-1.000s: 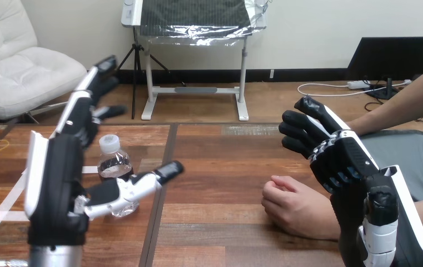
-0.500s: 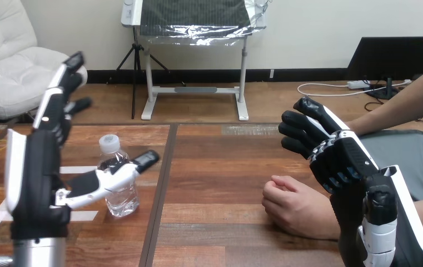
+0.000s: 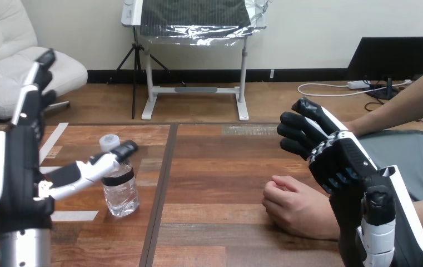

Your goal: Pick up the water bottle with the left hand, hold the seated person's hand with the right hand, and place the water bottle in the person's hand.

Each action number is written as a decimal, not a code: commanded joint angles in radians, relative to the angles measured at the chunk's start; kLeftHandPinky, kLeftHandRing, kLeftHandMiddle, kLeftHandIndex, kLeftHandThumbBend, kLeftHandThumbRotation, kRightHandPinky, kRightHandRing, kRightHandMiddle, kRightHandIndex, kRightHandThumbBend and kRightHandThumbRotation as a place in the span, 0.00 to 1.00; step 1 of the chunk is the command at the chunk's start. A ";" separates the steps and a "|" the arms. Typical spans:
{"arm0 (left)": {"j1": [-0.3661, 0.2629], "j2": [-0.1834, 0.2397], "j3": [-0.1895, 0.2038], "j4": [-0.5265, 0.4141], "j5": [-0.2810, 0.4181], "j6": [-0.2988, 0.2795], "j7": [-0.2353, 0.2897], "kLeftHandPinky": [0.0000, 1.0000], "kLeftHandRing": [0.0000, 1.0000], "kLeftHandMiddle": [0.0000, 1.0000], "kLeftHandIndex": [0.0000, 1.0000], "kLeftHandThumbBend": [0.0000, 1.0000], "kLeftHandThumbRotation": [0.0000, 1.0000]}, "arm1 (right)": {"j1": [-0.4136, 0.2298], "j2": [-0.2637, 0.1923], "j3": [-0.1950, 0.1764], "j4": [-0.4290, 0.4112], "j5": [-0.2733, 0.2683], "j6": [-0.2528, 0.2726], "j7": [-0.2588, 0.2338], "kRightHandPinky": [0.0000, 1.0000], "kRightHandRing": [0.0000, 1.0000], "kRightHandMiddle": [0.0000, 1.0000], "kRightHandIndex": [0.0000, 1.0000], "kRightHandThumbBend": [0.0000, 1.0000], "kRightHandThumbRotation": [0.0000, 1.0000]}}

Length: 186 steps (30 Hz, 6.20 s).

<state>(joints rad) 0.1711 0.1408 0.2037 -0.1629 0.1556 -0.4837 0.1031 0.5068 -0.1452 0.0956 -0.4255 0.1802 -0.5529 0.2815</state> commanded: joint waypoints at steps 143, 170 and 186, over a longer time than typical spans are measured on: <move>-0.700 0.102 -0.062 1.136 -0.022 0.191 -0.006 0.93 1.00 1.00 1.00 1.00 0.21 | -0.067 -0.017 -0.030 -0.027 0.059 0.011 0.034 0.83 0.84 0.85 0.87 0.73 1.00; -0.734 0.087 -0.056 1.216 -0.059 0.222 -0.014 0.92 0.97 0.99 1.00 0.99 0.19 | -0.063 -0.019 -0.027 -0.033 0.074 0.013 0.040 0.83 0.84 0.85 0.87 0.74 1.00; -0.748 0.080 -0.053 1.243 -0.081 0.249 -0.038 0.89 0.97 1.00 1.00 0.97 0.16 | -0.060 -0.016 -0.028 -0.038 0.062 0.009 0.035 0.81 0.83 0.85 0.86 0.75 1.00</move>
<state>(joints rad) -0.4836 0.2250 0.1576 1.0728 0.0878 -0.2445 0.0774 0.4806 -0.1606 0.0746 -0.4254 0.2368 -0.5390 0.3183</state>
